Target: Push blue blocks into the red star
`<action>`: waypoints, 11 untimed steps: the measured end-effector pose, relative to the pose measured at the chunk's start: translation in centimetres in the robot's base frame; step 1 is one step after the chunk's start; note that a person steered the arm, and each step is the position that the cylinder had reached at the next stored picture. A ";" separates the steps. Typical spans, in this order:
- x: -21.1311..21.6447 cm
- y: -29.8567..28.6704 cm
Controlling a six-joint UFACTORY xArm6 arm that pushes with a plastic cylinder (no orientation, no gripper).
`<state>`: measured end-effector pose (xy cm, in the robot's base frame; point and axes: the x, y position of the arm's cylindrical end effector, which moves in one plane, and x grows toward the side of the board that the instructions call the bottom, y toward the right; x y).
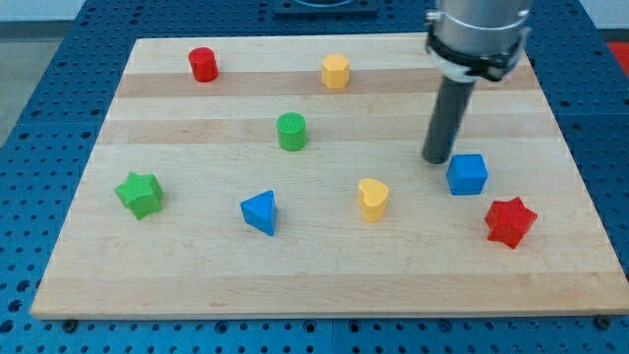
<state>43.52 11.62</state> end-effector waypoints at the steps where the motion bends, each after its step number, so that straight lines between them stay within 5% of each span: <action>1: 0.5 -3.4; 4: 3.3 5.0; 6: -1.3 -0.2; 9: 3.7 -11.9; 11: 4.6 -13.6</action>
<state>48.14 -1.96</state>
